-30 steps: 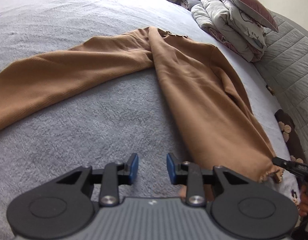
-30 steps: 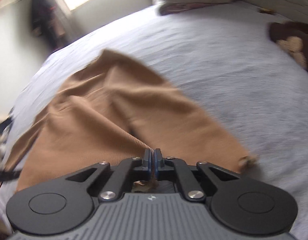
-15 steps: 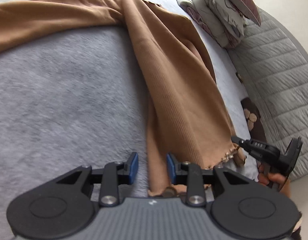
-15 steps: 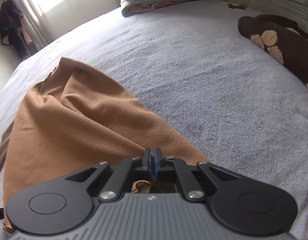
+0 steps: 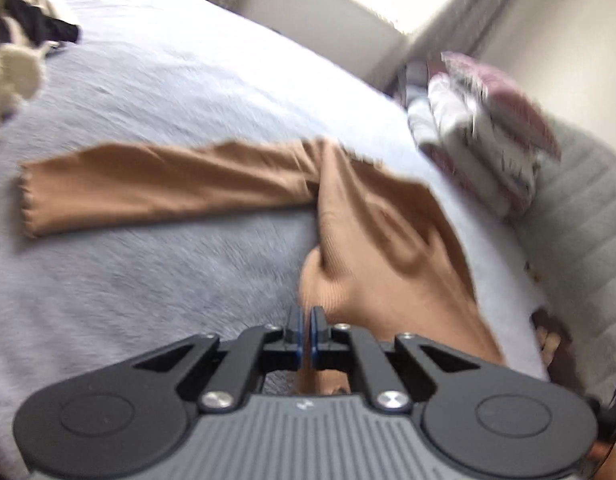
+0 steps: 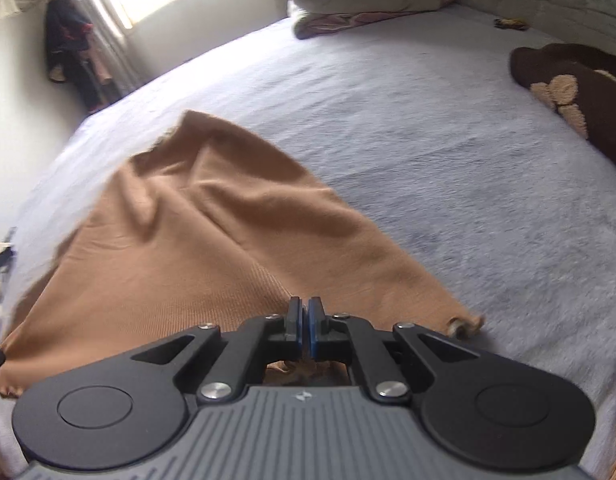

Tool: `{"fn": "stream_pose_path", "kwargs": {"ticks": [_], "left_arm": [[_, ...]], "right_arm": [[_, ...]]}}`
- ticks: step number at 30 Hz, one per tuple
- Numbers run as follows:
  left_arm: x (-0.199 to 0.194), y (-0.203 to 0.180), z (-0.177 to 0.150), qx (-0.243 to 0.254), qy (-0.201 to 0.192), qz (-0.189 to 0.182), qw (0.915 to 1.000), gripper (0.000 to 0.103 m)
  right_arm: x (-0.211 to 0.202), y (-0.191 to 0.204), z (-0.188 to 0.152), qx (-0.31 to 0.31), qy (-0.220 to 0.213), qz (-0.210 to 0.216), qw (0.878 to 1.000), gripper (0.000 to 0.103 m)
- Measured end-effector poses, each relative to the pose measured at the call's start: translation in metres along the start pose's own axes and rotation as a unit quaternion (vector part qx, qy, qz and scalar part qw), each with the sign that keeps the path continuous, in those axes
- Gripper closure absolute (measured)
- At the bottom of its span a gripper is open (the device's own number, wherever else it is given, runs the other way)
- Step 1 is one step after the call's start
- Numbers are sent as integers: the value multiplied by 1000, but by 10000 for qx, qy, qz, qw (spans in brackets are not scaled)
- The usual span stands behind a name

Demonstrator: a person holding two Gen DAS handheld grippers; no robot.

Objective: Fold clothes

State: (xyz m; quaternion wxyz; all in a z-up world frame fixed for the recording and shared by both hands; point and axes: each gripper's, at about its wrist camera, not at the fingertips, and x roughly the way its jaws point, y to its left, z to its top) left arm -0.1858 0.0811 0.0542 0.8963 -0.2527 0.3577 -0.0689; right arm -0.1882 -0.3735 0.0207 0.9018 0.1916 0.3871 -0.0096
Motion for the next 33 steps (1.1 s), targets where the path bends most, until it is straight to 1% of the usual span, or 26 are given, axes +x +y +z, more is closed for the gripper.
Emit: {"fn": "stream_pose_path", "kwargs": {"ticks": [3,4,9,11,15,19,21,23,24,25,26,27,28,30,31,33], "left_arm": [[-27,9,3,1,-184,44,9998,100],[-34,12,4,48,-173,58,9998,100],[-46,19,2,-16,277,24,9996,100],[-46,18,-3,147,419,46,9990,100],[-28,18,-15,392,788,200,9959,100],[-4,26,-21,357,1130,327,9924,100],[6,28,-21,381,1254,387,9906,99],[12,31,-16,297,1358,444,9893,93],[13,33,-11,234,1331,419,9899,84],[13,34,-6,172,1261,372,9912,69],[14,35,1,107,1175,344,9924,61],[16,35,8,51,1095,331,9934,49],[19,36,14,-10,1024,319,9942,46],[31,35,28,-165,964,313,9947,44],[38,35,34,-257,940,305,9948,41],[55,41,46,-619,934,235,9934,39]], "right_arm": [[-17,13,0,-230,5,267,9994,100],[-23,17,0,-309,-1,295,9991,100],[-50,31,-2,-630,16,302,9976,100],[-57,31,-3,-701,104,319,9970,100],[-51,23,-8,-657,338,269,9969,100],[-28,18,-16,-521,619,159,9966,99],[-16,16,-18,-445,775,117,9959,97],[-11,16,-15,-414,799,31,9959,95],[-10,17,-12,-424,748,5,9963,94],[-11,18,-8,-420,690,8,9967,90],[-11,20,-3,-413,632,15,9971,82],[-10,21,2,-410,574,27,9975,78],[-9,24,8,-435,513,26,9977,73],[-2,32,18,-515,403,-2,9979,71],[2,36,24,-554,354,-19,9978,69],[13,44,33,-628,262,-64,9977,68]]}}
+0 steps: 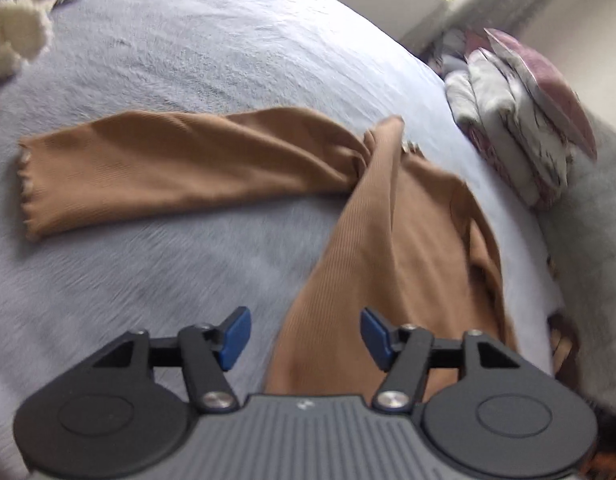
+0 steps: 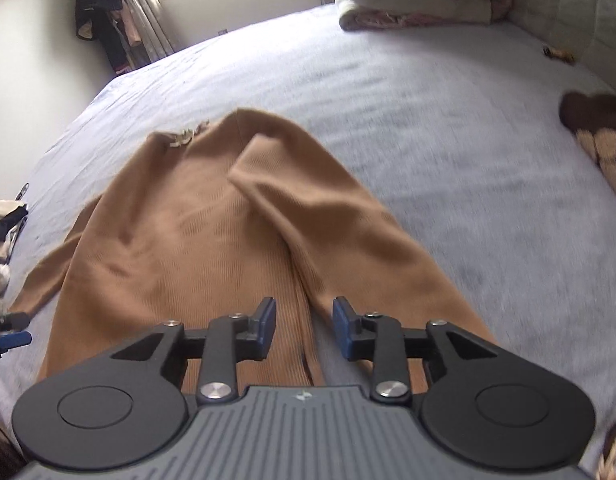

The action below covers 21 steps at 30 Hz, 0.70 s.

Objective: Fold clothes

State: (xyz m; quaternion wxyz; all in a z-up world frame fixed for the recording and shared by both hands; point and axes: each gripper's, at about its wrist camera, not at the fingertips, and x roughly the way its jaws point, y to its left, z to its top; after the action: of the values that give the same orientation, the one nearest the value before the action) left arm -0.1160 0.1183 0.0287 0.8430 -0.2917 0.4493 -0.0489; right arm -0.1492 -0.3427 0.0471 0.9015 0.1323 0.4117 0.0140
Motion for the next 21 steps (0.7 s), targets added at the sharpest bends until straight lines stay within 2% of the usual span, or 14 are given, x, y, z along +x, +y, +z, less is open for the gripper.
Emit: {"fn": "stream_pose_path", "kwargs": {"ticks": [3,7,12,17,18,19,20,21], "left_arm": [[26,10,18,-767,-107,-31,9970,41],[59,24,29,-1667,-207,-12,9858,47],[77,23,37,-2042,-539,-184,9773,47],[96,25,44,-2565,-853,-361,9621,49],[99,24,46,-2622,-926,-342,9600,60],[102,22,49,-2607,-994,-245,9600,85],[103,21,53,-2599,-1064,-157,9596,97],[105,20,57,-2589,-1133,-69,9592,97]], "right_arm": [[20,7,11,-33,-87,-65,9999,68],[48,9,18,96,-154,-67,9998,68],[74,13,25,6,-133,-127,9998,68],[90,16,31,-244,-386,-391,9982,69],[92,16,32,-273,-455,-470,9975,72],[94,15,34,-296,-526,-547,9967,85],[94,14,36,-305,-602,-618,9958,95],[93,12,39,-304,-686,-704,9947,95]]}}
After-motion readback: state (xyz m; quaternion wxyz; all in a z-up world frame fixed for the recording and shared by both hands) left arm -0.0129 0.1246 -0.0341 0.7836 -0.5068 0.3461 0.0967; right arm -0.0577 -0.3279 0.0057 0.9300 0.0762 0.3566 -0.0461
